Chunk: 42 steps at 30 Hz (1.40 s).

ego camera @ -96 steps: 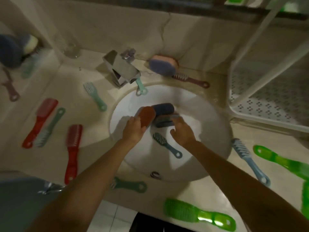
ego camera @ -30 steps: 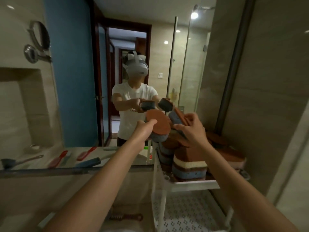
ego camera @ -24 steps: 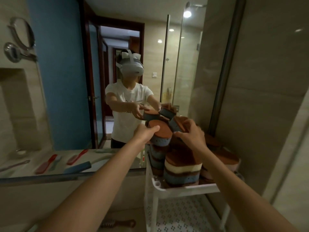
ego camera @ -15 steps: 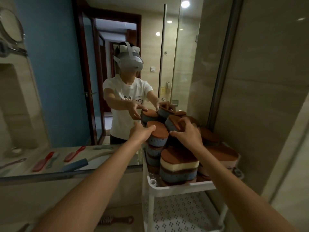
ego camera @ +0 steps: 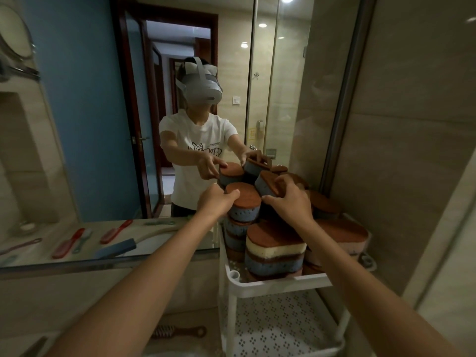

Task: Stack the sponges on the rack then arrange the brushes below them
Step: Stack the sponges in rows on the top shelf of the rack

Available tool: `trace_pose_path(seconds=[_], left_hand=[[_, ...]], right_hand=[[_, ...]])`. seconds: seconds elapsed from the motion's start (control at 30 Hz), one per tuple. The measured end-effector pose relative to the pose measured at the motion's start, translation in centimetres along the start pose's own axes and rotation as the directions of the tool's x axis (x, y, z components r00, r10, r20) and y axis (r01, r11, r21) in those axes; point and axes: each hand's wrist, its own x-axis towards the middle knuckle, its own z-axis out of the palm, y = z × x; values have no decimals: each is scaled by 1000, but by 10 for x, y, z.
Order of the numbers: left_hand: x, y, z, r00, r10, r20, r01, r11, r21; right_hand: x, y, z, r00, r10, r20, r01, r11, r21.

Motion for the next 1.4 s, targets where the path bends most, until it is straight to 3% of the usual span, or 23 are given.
trace_pose_path(seconds=[0.1,0.3,0.43,0.97,1.17,1.4], left_hand=[[3,-5,4,998,-67,-17,66,996,-65],[8,-10,26,974,-117,195,200,850,-488],[6,-10,36,959,-196,204,279,776,-565],[5,-8,40,967,-215,137,255,808,-531],[2,0,35,972,-188,142,234,843,-484],[-7,4,24,958,-218,186,283,819,-499]], right_hand=[[1,0,2,1000,-4,-26,4,1000,-16],[-4,-9,2,1000,-28,9,29,995,-98],[-13,-8,1,997,-42,58,51,986,-160],[-20,-12,-6,958,-78,277,172,927,-332],[-22,-16,-18,933,-49,356,170,933,-317],[-36,-18,-19,951,-203,231,251,947,-202]])
